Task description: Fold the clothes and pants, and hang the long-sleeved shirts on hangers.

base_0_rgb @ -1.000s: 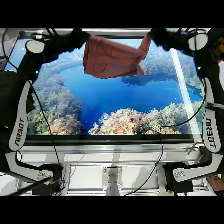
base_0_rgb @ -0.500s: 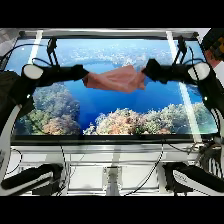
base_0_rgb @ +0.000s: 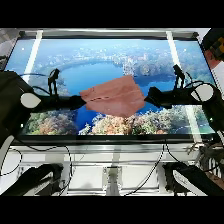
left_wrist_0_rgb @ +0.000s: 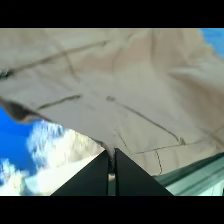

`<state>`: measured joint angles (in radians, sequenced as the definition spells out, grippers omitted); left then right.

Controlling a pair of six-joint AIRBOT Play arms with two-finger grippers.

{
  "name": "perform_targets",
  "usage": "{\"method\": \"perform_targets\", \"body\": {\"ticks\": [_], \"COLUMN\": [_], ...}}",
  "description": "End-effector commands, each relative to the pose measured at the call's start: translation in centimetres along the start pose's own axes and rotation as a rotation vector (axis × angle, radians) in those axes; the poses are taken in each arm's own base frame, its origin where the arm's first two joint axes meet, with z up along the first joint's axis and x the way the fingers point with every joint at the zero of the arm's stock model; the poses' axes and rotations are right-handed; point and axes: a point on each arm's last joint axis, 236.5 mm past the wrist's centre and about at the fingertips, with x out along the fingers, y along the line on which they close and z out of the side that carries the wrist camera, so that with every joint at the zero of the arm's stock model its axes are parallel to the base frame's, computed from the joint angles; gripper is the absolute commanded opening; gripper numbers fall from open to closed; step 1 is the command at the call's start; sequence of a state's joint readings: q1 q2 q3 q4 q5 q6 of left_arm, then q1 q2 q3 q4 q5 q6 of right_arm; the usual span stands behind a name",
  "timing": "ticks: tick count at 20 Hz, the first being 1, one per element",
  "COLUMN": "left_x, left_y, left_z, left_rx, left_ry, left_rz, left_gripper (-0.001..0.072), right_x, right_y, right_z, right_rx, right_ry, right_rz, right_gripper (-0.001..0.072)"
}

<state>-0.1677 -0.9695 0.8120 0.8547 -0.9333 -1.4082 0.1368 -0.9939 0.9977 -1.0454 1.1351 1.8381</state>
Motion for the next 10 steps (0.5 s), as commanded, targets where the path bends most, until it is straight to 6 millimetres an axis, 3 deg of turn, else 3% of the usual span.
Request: {"method": "perform_targets", "body": {"ticks": [1,3,7,10], "left_x": [-0.2,-0.2,-0.7,-0.3], "left_y": [2.0,2.0,1.2,2.1], "left_z": [-3.3,-2.1,4.1,6.3], "left_rx": [-0.061,-0.082,-0.172,-0.221], "left_ry": [0.047,-0.004,-0.262,-0.346], "left_rz": [0.061,0.059,-0.003,0.001], "left_gripper": [0.0008,0.0008,0.0008,0.0008], "right_x": [-0.2,-0.2,0.6,2.1], "right_y": [-1.0,-0.3,1.4,2.5], "right_z": [-0.3,1.6,6.4,10.6], "right_rx": [-0.007,-0.013,-0.053,-0.064], "right_ry": [-0.003,-0.061,-0.144,-0.193], "right_rz": [-0.039,-0.018,0.005,0.016], "right_gripper": [0.0003,0.0003,0.0002,0.0002]}}
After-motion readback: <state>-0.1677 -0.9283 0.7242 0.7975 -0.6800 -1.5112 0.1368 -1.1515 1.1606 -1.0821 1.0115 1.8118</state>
